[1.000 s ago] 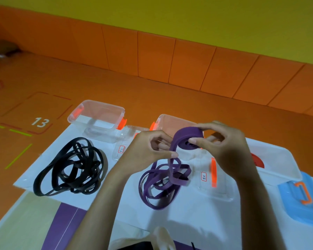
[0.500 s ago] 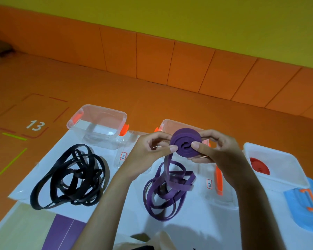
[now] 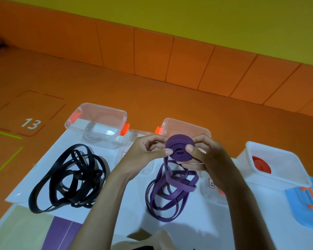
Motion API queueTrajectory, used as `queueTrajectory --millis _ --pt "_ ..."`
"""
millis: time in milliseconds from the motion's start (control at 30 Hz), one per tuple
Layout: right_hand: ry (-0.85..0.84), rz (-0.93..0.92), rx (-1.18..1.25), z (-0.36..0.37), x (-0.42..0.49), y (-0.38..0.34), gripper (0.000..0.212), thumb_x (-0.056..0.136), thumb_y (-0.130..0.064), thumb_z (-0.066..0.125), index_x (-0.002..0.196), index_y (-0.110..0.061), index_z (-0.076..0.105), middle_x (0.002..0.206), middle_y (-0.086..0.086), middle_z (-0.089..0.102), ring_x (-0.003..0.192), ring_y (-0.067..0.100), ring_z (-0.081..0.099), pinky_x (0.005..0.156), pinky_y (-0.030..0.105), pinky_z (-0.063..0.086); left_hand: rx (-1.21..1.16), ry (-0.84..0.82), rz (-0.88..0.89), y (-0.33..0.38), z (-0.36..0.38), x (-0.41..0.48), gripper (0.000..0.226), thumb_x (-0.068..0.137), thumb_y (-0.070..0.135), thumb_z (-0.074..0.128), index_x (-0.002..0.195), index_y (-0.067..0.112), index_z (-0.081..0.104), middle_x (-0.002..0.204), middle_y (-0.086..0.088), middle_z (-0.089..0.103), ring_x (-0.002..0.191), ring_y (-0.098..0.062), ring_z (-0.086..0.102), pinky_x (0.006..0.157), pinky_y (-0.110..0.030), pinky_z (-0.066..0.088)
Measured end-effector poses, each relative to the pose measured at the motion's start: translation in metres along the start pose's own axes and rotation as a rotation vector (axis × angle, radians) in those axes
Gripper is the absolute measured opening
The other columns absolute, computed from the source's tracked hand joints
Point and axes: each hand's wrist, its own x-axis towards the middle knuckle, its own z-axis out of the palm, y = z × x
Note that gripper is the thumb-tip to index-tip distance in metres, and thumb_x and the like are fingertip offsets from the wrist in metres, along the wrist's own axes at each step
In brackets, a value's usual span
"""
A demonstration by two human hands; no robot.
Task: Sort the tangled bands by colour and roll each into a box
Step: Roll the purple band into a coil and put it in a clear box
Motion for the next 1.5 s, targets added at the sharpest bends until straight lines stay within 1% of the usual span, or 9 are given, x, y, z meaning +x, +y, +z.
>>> queueTrajectory --millis 200,367,600,700,833,967,1067,1333,1500 --pt "-0.069 0.020 0.169 0.019 0.011 0.013 0.040 0.093 -0.034 0.076 0.116 -0.004 0.062 0.113 0.020 0.077 0.102 0.043 0.077 0.087 0.050 0.064 -0.021 0.009 0.030 0.000 -0.016 -0.001 0.019 0.089 0.012 0.082 0.105 0.021 0.077 0.079 0.004 0.071 0.080 -0.008 0.069 0.076 -0.014 0.053" --pt "-0.091 0.096 0.240 0.028 0.015 0.020 0.041 0.098 -0.027 0.073 0.122 0.002 0.057 0.114 0.021 0.077 0.105 0.043 0.076 0.089 0.046 0.064 0.026 0.013 0.046 -0.002 -0.028 -0.004 0.020 0.090 0.011 0.083 0.109 0.016 0.078 0.087 -0.004 0.071 0.080 -0.014 0.063 0.074 -0.017 0.052" --pt "-0.093 0.023 -0.250 0.010 0.016 0.004 0.024 0.096 -0.026 0.076 0.118 -0.030 0.065 0.103 -0.002 0.080 0.089 0.023 0.081 0.072 0.038 0.067 0.108 0.042 0.055 -0.001 -0.018 -0.004 0.025 0.089 0.005 0.083 0.110 0.019 0.083 0.086 -0.001 0.071 0.079 -0.010 0.064 0.070 -0.013 0.050" --pt "-0.064 -0.019 -0.324 0.002 0.016 0.003 0.029 0.090 -0.021 0.083 0.113 -0.024 0.066 0.104 0.003 0.080 0.089 0.023 0.080 0.070 0.037 0.066 0.067 0.088 0.097 0.002 -0.002 0.000 0.033 0.085 0.000 0.085 0.110 0.021 0.081 0.095 -0.005 0.080 0.090 -0.016 0.076 0.080 -0.022 0.058" --pt "-0.006 -0.122 -0.045 -0.007 0.006 0.009 0.028 0.088 -0.018 0.081 0.109 -0.007 0.064 0.107 0.012 0.078 0.096 0.032 0.079 0.074 0.036 0.066 0.100 0.218 0.228 0.002 0.017 0.007 0.027 0.078 0.004 0.091 0.100 0.017 0.082 0.100 0.001 0.082 0.096 -0.016 0.078 0.084 -0.022 0.060" --pt "-0.045 -0.225 0.156 -0.012 -0.001 0.011 0.032 0.093 -0.018 0.078 0.113 -0.001 0.060 0.119 0.022 0.074 0.108 0.042 0.075 0.090 0.046 0.064 0.141 0.174 0.319 0.013 0.022 0.011 0.030 0.078 0.017 0.088 0.107 0.019 0.082 0.108 -0.001 0.080 0.106 -0.019 0.075 0.095 -0.032 0.059" --pt "-0.124 -0.169 0.262 -0.012 -0.002 0.012 0.031 0.095 -0.018 0.077 0.115 -0.002 0.059 0.126 0.025 0.071 0.113 0.047 0.072 0.095 0.050 0.061 0.124 0.157 0.372 0.023 0.021 0.010 0.029 0.078 0.016 0.090 0.106 0.021 0.084 0.105 -0.002 0.080 0.102 -0.019 0.075 0.090 -0.028 0.059" --pt "-0.033 -0.157 -0.152 -0.023 -0.004 -0.004 0.031 0.088 -0.015 0.083 0.113 -0.025 0.070 0.108 -0.008 0.077 0.098 0.018 0.078 0.068 0.028 0.065 0.171 0.253 0.346 0.025 0.042 0.011 0.018 0.077 0.014 0.094 0.088 0.022 0.082 0.096 0.003 0.082 0.097 -0.019 0.078 0.089 -0.032 0.062" --pt "0.054 -0.170 -0.028 -0.021 -0.007 -0.004 0.036 0.077 -0.028 0.082 0.109 -0.019 0.068 0.110 0.004 0.077 0.105 0.022 0.076 0.075 0.033 0.066 0.151 0.204 0.381 0.019 0.043 0.011 0.020 0.080 0.016 0.088 0.099 0.019 0.085 0.110 -0.002 0.078 0.109 -0.022 0.074 0.094 -0.030 0.058"
